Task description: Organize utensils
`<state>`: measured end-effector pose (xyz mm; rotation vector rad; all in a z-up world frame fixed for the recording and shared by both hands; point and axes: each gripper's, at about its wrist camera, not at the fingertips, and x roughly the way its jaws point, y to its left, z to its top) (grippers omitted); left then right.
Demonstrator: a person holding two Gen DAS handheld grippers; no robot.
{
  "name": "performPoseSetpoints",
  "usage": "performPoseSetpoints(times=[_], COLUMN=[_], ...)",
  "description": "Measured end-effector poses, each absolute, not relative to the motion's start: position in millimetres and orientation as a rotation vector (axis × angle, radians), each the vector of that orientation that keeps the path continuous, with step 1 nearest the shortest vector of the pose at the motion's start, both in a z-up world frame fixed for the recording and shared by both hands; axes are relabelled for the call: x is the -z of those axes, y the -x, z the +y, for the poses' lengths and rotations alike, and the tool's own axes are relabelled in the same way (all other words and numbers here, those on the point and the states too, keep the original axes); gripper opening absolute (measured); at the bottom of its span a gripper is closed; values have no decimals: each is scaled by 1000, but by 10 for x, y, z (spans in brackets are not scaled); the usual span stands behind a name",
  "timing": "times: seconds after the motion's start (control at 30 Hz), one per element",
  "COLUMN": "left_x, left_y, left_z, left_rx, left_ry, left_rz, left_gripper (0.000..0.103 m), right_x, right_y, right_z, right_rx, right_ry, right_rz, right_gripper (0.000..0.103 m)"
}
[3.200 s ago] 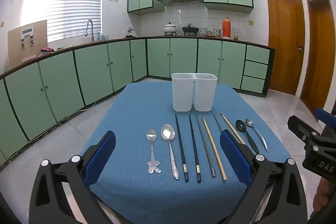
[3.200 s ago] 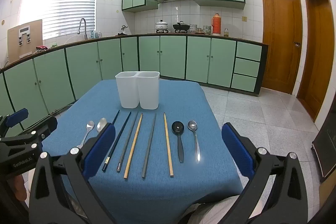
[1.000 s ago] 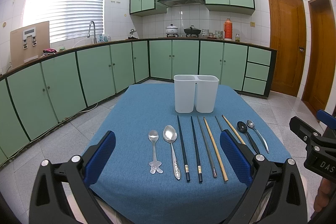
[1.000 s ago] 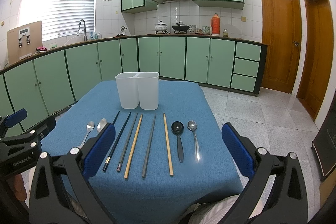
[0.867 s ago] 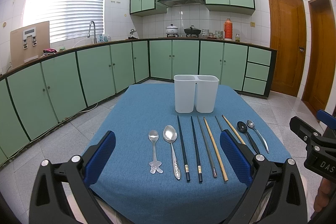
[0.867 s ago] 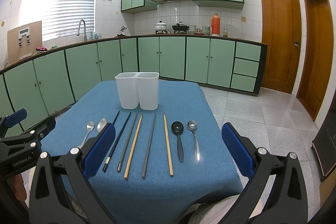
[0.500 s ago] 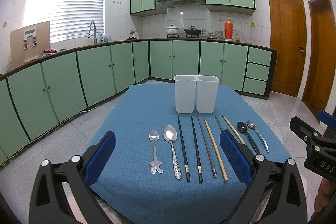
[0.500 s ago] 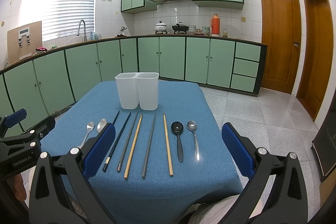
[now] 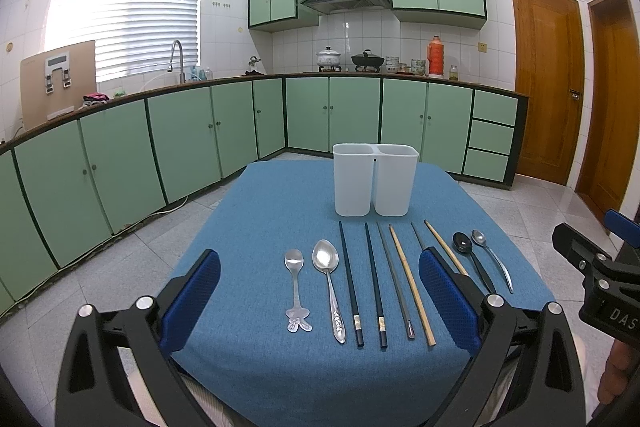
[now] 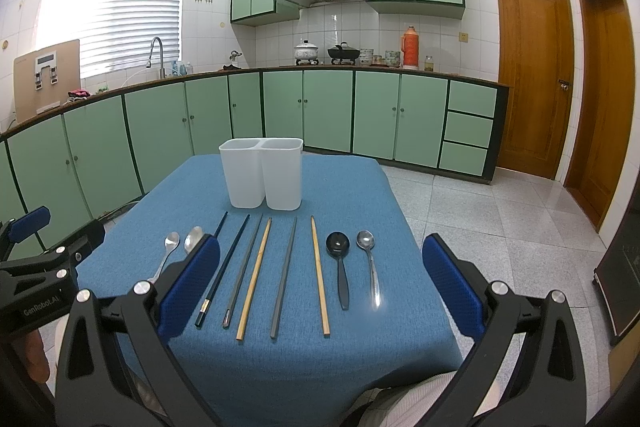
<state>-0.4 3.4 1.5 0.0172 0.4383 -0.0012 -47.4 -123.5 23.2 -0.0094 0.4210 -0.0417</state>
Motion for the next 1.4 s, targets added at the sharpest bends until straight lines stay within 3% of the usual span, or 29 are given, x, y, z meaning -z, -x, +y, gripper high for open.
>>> performPoseSetpoints(times=[0.33, 0.8, 1.0, 1.4], left_x=[21, 723, 929, 1125], left_y=[-358, -1588, -2015, -2272], left_z=[483, 648, 683, 753], left_rx=[-99, -152, -154, -125], left_ry=[9, -61, -51, -18], left_rz=[514, 750, 831, 900], left_gripper=[97, 97, 91, 80], right_x=[-157, 324, 478, 631], right_y=[131, -749, -972, -1255], right_z=[-1519, -1785, -1823, -1795], right_rx=[136, 234, 228, 221], right_ry=[25, 68, 62, 70], right_rz=[456, 585, 640, 683], right_gripper=[98, 97, 83, 83])
